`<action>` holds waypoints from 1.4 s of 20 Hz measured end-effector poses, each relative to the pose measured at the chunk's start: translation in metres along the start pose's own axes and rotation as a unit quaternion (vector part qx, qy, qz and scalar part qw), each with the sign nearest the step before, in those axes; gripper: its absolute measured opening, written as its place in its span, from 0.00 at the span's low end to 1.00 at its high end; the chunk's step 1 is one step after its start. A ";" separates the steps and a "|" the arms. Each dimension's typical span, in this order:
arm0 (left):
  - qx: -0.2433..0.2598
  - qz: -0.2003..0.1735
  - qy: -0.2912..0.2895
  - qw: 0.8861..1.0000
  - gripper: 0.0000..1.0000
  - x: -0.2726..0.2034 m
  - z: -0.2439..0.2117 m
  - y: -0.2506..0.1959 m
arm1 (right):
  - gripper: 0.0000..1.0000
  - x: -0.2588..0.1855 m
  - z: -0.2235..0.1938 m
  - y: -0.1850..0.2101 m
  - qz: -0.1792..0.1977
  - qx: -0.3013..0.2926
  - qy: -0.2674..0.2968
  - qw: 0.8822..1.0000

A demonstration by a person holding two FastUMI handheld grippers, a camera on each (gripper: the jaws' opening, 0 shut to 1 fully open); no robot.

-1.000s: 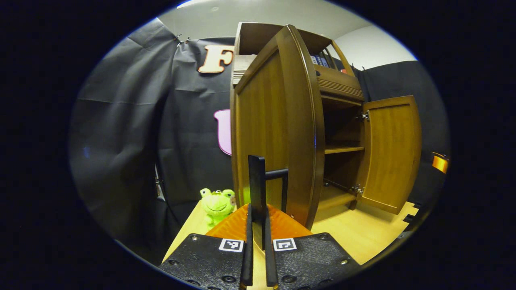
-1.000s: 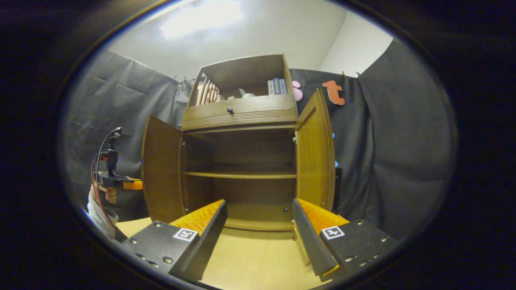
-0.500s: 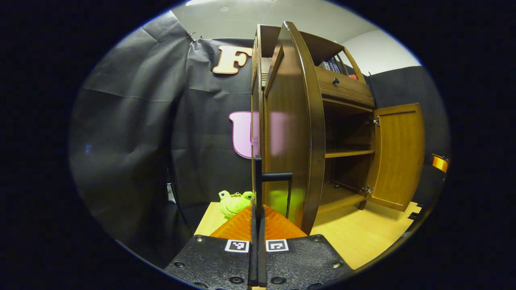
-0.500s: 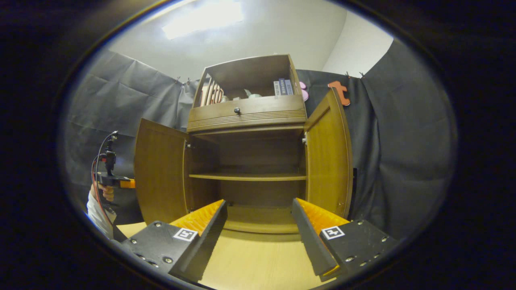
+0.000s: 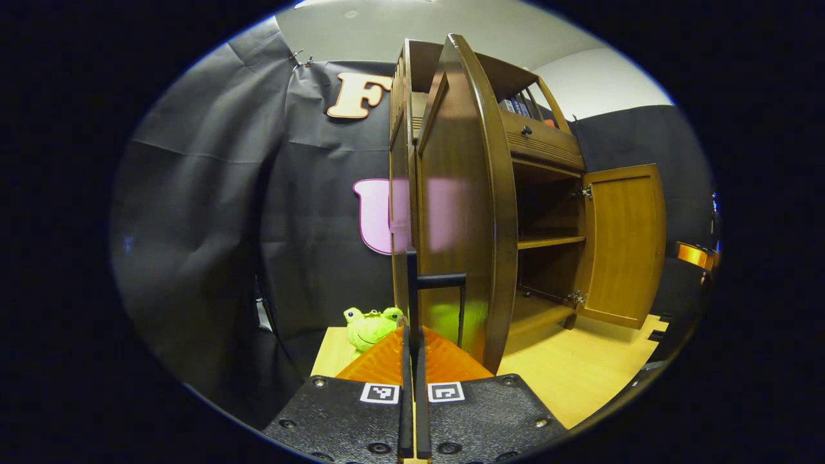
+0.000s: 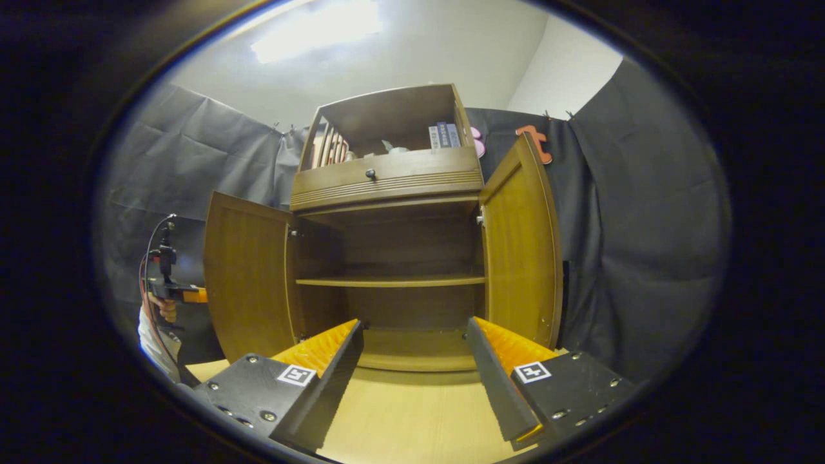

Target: Open the right door of the double-door shoe cabinet with the right hand, and open the left door with the left hand.

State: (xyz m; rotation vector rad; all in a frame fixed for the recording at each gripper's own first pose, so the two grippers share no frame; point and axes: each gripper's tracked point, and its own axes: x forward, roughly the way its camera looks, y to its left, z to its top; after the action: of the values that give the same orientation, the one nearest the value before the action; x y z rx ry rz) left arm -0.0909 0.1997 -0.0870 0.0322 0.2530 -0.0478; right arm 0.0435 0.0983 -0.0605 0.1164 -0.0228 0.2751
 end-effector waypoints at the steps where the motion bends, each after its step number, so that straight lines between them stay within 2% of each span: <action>1: 0.001 0.005 0.000 1.000 0.02 0.000 -0.001 -0.002 | 0.96 0.000 -0.002 0.001 0.002 0.001 0.002 1.000; 4: 0.004 0.007 0.002 1.000 0.07 -0.008 -0.004 -0.012 | 0.96 0.001 -0.010 -0.002 -0.001 -0.003 0.011 1.000; 8: 0.007 0.054 0.007 0.999 0.14 -0.023 -0.002 -0.006 | 0.96 -0.005 -0.015 -0.012 -0.007 0.001 0.014 1.000; 9: 0.001 0.062 0.003 0.998 0.20 -0.029 -0.001 -0.008 | 0.96 -0.006 -0.015 -0.012 -0.008 0.003 0.013 1.000; 10: 0.003 0.075 0.001 0.997 0.31 -0.035 0.003 -0.006 | 0.96 -0.007 -0.015 -0.012 -0.007 0.003 0.013 1.000; 13: 0.012 0.122 -0.015 0.992 0.49 -0.051 0.015 -0.003 | 0.96 -0.009 -0.015 -0.015 -0.004 0.002 0.015 1.000; 15: 0.011 0.135 -0.027 0.990 0.60 -0.059 0.025 -0.011 | 0.96 -0.010 -0.016 -0.018 -0.005 0.001 0.019 1.000; 16: 0.020 0.142 -0.039 0.989 0.65 -0.063 0.032 -0.015 | 0.94 -0.010 -0.015 -0.018 -0.004 0.000 0.021 1.000; 17: 0.033 0.146 -0.046 0.988 0.67 -0.068 0.037 -0.020 | 0.96 -0.011 -0.014 -0.015 0.001 -0.001 0.022 1.000; 19: 0.035 0.134 -0.039 0.990 0.72 -0.067 0.036 -0.039 | 0.96 -0.015 -0.013 -0.010 0.014 -0.007 0.023 1.000; 21: 0.016 0.107 -0.026 0.994 0.90 -0.062 0.031 -0.068 | 0.94 -0.017 -0.010 -0.009 0.016 -0.014 0.026 0.999; 23: 0.007 0.090 -0.012 0.996 0.96 -0.051 0.029 -0.094 | 0.96 -0.020 -0.005 -0.007 0.013 -0.013 0.022 1.000; 28: 0.009 0.063 -0.042 0.997 0.96 -0.028 0.058 -0.158 | 0.94 -0.027 0.009 0.008 0.030 -0.004 0.004 1.000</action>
State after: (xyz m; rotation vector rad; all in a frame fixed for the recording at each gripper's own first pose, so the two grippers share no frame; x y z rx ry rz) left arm -0.1114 0.0405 -0.0279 0.0643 0.1663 0.0743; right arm 0.0154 0.0972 -0.0518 0.1076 -0.0197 0.3353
